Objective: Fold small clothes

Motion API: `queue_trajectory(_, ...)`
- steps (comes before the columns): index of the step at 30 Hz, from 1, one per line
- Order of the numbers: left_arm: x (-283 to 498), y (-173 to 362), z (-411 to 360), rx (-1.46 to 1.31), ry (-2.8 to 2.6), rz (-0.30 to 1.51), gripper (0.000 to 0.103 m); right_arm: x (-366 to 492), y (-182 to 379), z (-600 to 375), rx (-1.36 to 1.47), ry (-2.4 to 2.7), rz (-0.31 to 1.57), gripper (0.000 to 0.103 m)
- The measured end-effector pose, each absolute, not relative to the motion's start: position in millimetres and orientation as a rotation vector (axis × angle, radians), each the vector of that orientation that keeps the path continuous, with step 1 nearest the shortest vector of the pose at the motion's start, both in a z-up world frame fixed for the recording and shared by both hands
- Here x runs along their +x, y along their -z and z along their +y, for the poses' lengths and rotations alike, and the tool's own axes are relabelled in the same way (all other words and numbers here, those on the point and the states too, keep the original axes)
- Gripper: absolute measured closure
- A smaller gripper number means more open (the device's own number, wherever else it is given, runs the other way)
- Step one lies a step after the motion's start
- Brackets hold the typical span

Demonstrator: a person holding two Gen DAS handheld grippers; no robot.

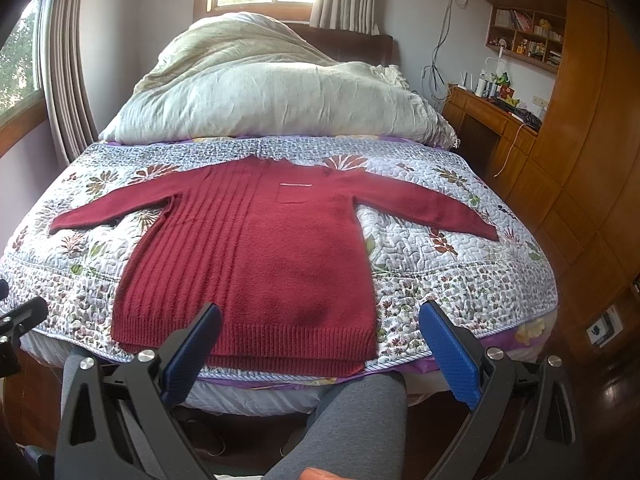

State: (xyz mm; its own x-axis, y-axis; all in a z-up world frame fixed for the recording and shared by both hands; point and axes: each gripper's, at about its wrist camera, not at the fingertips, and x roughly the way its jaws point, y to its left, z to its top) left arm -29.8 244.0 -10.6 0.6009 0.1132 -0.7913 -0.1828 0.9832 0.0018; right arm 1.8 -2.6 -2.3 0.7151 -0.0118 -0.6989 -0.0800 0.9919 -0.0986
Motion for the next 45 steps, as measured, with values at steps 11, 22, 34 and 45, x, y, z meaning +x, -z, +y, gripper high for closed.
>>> queue_trajectory(11, -29.2, 10.7, 243.7, -0.084, -0.17, 0.915, 0.003, 2.0, 3.0, -2.9, -0.125, -0.037, 0.774, 0.004)
queue_trajectory(22, -28.2, 10.9, 245.3, -0.085, -0.171, 0.918, 0.003, 1.9, 3.2, -3.1, -0.125, -0.036, 0.774, 0.004)
queue_trajectory(34, -27.7, 11.5, 245.8, -0.084, -0.172, 0.92, 0.003, 2.6, 5.1, -4.0, -0.125, -0.037, 0.776, 0.004)
queue_trajectory(45, -26.0, 12.0, 245.3, -0.086, -0.17, 0.919, 0.003, 3.4, 6.4, -5.2, -0.126, -0.036, 0.777, 0.004)
